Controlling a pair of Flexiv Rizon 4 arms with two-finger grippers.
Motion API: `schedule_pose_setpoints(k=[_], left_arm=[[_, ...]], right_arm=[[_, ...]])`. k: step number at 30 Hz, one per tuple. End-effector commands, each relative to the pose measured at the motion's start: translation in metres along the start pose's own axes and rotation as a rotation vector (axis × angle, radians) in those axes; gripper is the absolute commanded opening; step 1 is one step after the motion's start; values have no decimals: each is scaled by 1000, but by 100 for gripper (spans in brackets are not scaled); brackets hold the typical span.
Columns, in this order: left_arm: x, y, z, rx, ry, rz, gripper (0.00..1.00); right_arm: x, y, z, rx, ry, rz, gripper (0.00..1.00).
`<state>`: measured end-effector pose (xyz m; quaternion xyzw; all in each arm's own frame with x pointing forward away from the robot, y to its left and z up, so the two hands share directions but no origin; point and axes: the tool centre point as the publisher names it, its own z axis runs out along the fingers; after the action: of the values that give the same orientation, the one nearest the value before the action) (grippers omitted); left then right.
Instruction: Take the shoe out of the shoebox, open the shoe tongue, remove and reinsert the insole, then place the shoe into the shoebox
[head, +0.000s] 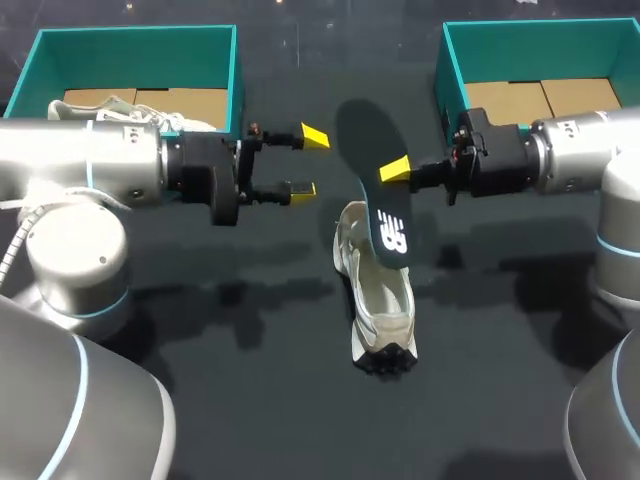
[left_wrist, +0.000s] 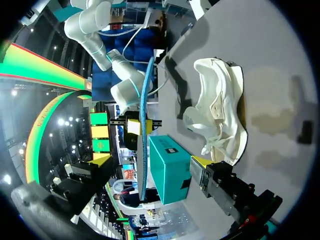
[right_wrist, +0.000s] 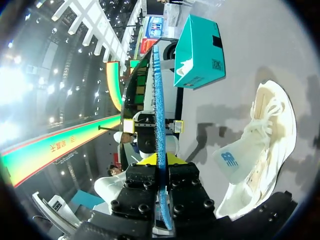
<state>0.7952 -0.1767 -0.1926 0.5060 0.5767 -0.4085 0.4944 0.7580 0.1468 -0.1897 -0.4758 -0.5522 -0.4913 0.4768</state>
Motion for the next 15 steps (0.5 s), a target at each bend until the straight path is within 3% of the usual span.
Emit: schedule_pose_setpoints(k=[1, 3, 7, 10, 15], left_arm=[[-2, 2, 19, -4, -125, -15, 100], [-6, 1, 21, 1, -135, -19, 99], [-6, 0, 28, 5, -144, -30, 79], [-6, 1, 33, 2, -147, -38, 56], [-8, 1, 37, -5, -157, -40, 49]], right_arm=[[-2, 4, 10, 1, 0, 4, 0], [-2, 3, 12, 2, 1, 3, 0], [-2, 4, 16, 2, 7, 1, 0], [-2, 4, 19, 4, 6, 3, 0], [-1, 3, 21, 4, 0, 9, 0]])
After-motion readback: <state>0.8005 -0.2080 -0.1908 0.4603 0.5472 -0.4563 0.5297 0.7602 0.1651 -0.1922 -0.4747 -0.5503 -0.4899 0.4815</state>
